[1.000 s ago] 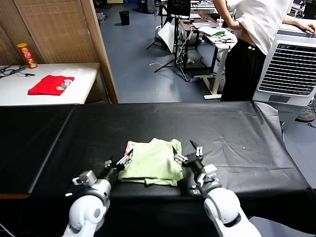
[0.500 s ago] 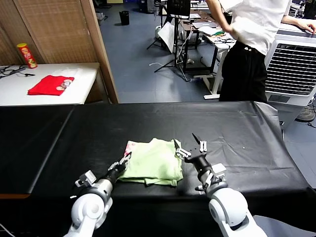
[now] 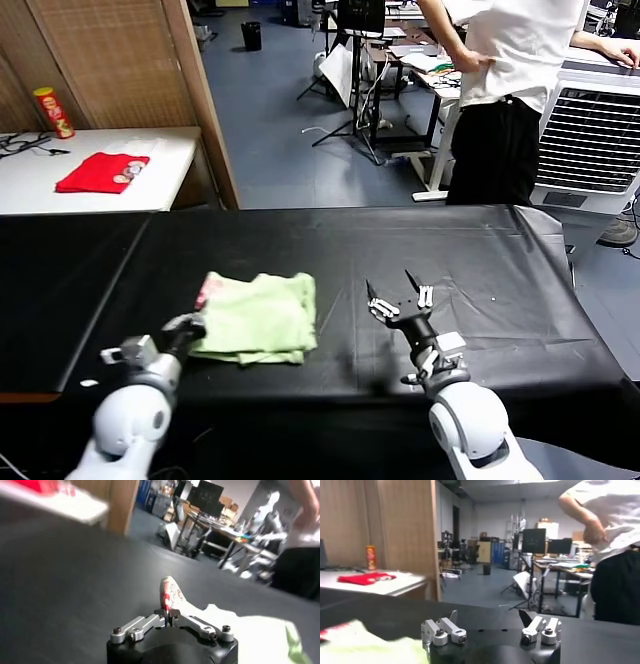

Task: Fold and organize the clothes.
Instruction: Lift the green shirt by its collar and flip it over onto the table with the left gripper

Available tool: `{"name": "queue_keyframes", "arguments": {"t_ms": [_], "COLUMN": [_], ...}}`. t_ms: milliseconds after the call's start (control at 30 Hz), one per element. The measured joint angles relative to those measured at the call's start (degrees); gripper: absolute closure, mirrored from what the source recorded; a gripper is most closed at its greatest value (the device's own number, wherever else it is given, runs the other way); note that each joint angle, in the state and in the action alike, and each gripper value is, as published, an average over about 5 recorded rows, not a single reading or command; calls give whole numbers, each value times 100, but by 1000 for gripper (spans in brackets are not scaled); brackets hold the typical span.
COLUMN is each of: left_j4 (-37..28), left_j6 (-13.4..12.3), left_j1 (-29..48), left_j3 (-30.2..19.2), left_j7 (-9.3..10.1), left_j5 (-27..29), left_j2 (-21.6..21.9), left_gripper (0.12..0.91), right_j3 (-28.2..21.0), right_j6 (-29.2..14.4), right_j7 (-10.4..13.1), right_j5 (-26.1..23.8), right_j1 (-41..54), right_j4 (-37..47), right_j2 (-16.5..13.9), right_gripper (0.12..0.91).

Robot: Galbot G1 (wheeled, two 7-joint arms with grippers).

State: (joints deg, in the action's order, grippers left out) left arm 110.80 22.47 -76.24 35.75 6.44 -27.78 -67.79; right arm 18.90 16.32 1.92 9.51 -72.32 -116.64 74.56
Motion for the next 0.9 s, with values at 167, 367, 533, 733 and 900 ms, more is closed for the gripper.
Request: {"name": "queue_keyframes", "arguments": {"t_ms": [167,367,533,733,900], "left_j4": [104,312,581,965,1194], "left_j6": [-84,-35,171,579,900], "left_j1": [-92,-67,66,324,602], "left_j3": [430,680,479,-139,-838], "left_j7": [-71,-98,3,364,826], "left_j5": [777,1431,1353,525,-456], "left_j2": [725,1392,1545,1321,803], "left_gripper": [879,879,879,879,879], "right_j3": [-58,-56,-17,41,111], "right_j6": [-4,-7,-14,-11,0], "right_j7": [-4,-13,-23,-38,-47], "right_j5": [-55,-66,-101,-183,-210], "right_j1": [28,0,-72,-164,-222], "right_j4": [66,83,79,36,36], "right_j2": [55,57,56,70,41], "right_gripper": [227,227,227,227,227]}}
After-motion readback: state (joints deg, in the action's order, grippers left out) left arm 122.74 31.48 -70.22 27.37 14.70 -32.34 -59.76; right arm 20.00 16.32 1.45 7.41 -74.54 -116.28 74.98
